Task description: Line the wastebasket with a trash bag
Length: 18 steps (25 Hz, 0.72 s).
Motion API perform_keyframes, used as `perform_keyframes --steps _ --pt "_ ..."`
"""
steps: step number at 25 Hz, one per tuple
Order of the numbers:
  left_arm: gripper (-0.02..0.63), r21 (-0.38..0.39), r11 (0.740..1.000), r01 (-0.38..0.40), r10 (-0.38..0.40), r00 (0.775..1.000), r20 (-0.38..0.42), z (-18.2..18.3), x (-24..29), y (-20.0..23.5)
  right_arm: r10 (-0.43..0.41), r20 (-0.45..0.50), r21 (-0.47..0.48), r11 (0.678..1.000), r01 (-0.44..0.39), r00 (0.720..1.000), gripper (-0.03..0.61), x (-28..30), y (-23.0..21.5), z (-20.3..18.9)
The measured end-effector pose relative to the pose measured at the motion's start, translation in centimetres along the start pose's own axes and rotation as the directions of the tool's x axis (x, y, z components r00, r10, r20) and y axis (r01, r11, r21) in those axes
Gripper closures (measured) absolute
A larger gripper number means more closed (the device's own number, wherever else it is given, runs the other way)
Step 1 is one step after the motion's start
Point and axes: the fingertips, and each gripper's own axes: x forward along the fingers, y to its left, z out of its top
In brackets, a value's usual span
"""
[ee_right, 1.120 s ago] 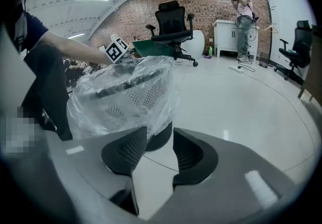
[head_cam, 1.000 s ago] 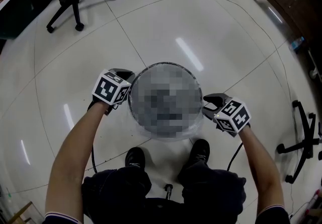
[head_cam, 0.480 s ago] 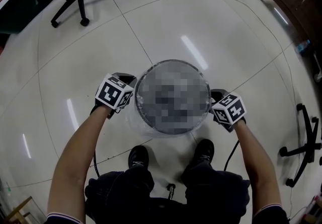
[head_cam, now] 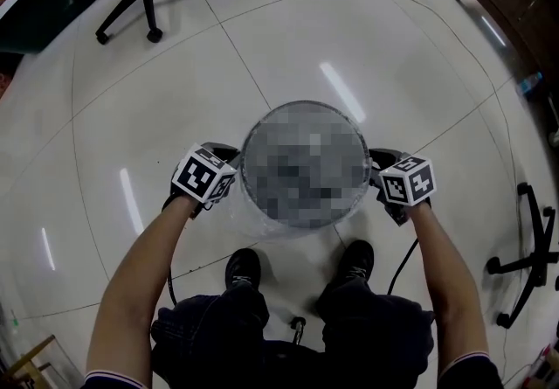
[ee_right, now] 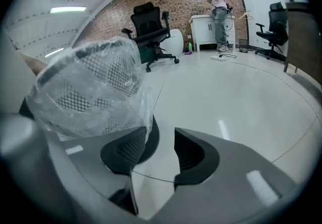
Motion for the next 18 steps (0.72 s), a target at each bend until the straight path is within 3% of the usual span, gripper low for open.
perform_keyframes --steps 5,9,18 --pt "0.557 0.006 1.000 -0.022 0.022 1.000 0.011 -0.2 -1.4 -0.1 -0.001 0.077 0.060 0.998 -0.004 0.997 0.390 -3.1 -0.8 1.2" --pt "0.557 -0.031 0.998 -0.062 0.062 0.998 0.024 -1.0 -2.7 -0.6 -0.012 0.113 0.090 0.996 0.002 0.993 0.390 -5.9 -1.7 1.6" --pt "0.557 -0.134 0.987 -0.092 0.103 0.992 0.078 -3.2 -4.8 -3.2 0.006 0.163 -0.057 0.998 0.003 0.987 0.397 -9.0 0.5 6.6"
